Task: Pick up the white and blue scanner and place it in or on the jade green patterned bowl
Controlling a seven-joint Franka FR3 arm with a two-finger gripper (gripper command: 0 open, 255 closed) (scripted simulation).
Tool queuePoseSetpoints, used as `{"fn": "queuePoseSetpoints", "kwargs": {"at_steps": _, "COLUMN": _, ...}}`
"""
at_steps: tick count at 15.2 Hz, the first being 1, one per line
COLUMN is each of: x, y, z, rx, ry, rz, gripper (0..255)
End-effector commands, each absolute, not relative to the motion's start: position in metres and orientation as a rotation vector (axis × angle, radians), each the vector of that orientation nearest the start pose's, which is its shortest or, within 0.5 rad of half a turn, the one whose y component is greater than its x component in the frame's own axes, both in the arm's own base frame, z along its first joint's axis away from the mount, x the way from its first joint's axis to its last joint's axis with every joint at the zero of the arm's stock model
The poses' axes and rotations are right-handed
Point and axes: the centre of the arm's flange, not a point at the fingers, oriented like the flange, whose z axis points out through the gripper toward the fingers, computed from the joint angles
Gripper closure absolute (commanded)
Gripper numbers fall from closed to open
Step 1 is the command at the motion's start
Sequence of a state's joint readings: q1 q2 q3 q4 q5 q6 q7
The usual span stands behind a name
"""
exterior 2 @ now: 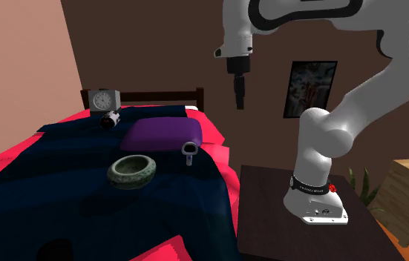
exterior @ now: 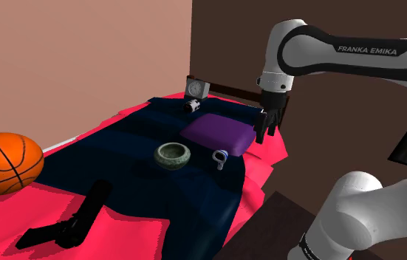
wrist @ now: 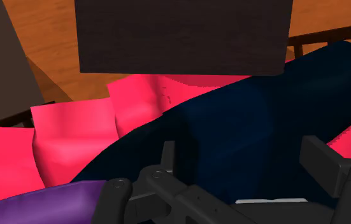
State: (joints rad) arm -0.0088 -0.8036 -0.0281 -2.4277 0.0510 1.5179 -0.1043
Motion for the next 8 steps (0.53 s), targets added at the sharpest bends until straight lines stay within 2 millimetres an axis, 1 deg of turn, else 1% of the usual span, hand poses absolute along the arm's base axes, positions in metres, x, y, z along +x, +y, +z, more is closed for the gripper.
{"fn": "queuePoseSetpoints", "kwargs": {"at_steps": 1, "x": 0.294, "y": -0.007, "z": 0.558, "rx": -3.057, "ry": -0.118, "rz": 0.155, "gripper": 0}}
{"fn": "queuePoseSetpoints", "kwargs": {"at_steps": 8, "x": 0.37, "y": -0.034, "z": 0.502, "rx": -2.926, "ry": 0.266, "rz": 0.191, "gripper": 0}}
